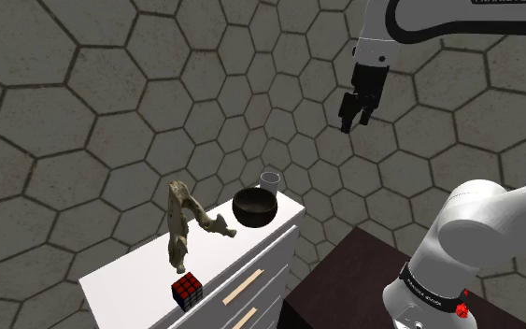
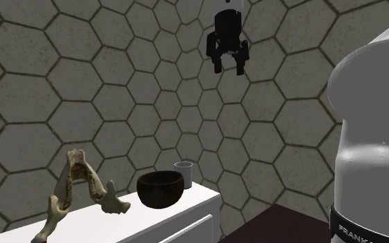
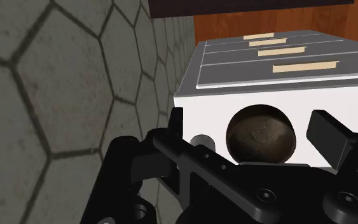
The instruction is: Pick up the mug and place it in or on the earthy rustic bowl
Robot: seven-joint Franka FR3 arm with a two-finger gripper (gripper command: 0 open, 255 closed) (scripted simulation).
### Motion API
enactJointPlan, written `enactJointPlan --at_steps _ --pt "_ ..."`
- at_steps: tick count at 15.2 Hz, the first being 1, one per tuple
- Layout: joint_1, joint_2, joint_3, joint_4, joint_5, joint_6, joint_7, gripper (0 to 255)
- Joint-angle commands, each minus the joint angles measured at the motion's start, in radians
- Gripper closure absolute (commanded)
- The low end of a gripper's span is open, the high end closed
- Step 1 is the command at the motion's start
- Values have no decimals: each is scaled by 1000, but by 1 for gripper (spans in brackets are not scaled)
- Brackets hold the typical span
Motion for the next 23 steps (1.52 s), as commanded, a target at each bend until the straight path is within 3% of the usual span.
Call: enactJointPlan --at_steps 1,12,23 --pt "0 0 0 0 0 0 0 0" --pt "-5 334 -18 -34 -13 363 5 0" --pt "-10 754 -29 103 -18 638 6 0"
